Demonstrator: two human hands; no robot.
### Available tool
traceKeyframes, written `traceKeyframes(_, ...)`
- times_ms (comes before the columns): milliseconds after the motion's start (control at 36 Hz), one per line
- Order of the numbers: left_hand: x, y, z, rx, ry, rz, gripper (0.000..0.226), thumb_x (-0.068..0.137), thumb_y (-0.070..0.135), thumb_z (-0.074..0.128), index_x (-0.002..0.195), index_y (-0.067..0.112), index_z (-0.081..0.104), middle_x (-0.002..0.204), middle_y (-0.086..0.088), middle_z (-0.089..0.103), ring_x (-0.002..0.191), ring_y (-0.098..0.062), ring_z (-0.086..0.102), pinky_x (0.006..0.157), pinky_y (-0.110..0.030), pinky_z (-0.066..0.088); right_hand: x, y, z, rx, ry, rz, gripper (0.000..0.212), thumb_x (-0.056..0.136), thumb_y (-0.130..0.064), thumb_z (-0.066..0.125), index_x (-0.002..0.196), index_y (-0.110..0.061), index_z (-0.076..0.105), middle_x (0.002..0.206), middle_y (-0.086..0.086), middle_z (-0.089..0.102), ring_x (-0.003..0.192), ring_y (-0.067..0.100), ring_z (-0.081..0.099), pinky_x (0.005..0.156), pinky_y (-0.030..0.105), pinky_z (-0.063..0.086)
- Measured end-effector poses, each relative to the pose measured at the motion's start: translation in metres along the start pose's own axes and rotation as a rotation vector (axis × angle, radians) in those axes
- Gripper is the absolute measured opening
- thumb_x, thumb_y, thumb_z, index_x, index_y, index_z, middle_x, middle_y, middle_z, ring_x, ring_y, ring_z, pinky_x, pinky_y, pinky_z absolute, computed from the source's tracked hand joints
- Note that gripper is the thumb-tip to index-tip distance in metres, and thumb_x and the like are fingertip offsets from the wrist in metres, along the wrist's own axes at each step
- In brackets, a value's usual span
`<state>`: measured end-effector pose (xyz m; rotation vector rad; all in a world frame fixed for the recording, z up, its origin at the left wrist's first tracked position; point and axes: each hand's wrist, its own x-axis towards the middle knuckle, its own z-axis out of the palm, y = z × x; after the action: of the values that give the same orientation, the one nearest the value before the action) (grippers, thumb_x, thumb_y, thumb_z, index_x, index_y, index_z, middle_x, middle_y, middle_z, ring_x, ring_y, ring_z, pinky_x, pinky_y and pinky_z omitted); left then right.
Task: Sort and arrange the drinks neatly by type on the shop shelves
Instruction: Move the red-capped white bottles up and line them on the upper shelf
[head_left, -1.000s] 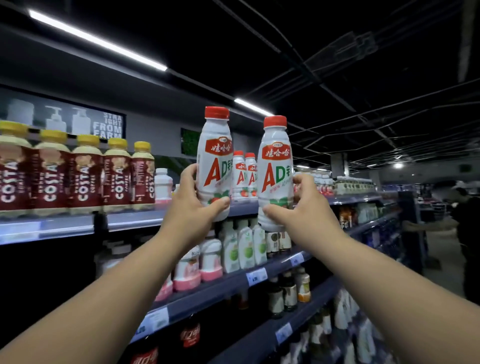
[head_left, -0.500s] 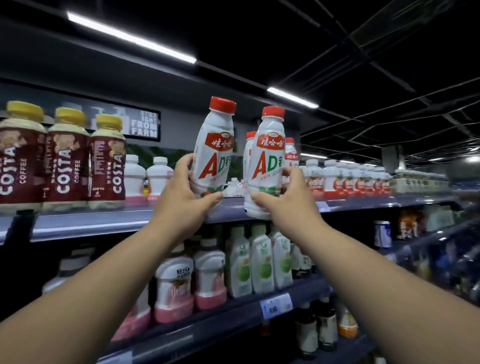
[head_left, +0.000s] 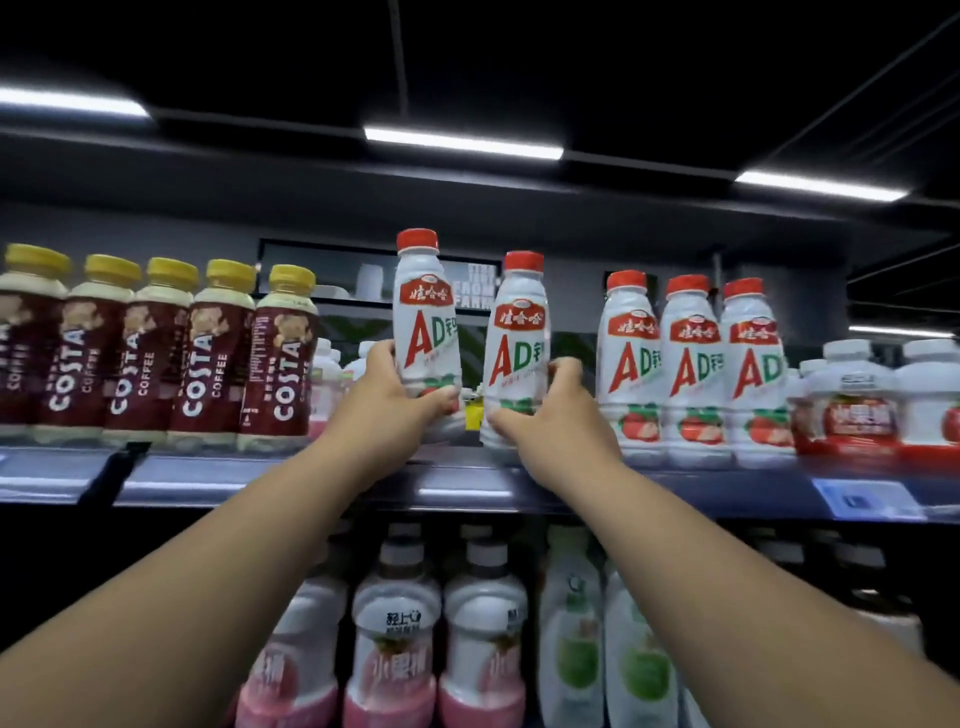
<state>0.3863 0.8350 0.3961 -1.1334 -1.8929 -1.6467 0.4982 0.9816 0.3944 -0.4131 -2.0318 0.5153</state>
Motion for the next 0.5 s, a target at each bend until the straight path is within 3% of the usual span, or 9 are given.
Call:
traceKeyframes(56,-0.001,-0.001,0.004,0.013,-0.021,0.029,0.053,0.083,0.028,0.079,0.119,0.031,0.04,0.112,0.014,0.065,0.104,-0.009,0.064,0.098,-0.045,0.052,0.002,0.004,0.003,-0.043,-0.037,-0.002,0.067,0.082,-0.061,0.069,0.124,-0.025,0.033,0.12,0.0,0.062,0.102,0.028,0.063,0.087,0.048,0.054)
traceKeyframes(139,-0.004,-0.002,0.006,0.068,-0.057,0.085,0.063,0.082,0.025,0.08,0.125,0.034,0.036,0.116,0.016,0.063,0.108,-0.006,0.062,0.1,-0.043,0.051,0.0,0.007,0.004,-0.065,-0.017,-0.035,0.065,0.082,-0.064,0.066,0.121,-0.025,0.032,0.116,0.0,0.062,0.099,0.029,0.063,0.084,0.046,0.054)
traceKeyframes(333,-0.003,0.003,0.009,0.277,-0.096,0.071,0.06,0.075,0.048,0.077,0.123,0.036,0.042,0.113,0.016,0.067,0.104,-0.01,0.065,0.098,-0.045,0.051,-0.007,0.01,0.001,-0.142,0.068,-0.056,0.055,0.089,-0.059,0.057,0.107,-0.019,0.023,0.12,0.01,0.061,0.105,0.036,0.061,0.072,0.039,0.04)
traceKeyframes(500,0.0,0.003,0.008,0.383,-0.122,0.015,0.054,0.079,0.057,0.067,0.121,0.035,0.042,0.119,0.009,0.064,0.107,-0.017,0.06,0.098,-0.048,0.048,-0.009,0.009,0.003,-0.217,0.075,-0.078,0.062,0.092,-0.061,0.052,0.124,-0.012,0.031,0.127,0.012,0.063,0.11,0.038,0.062,0.074,0.041,0.038)
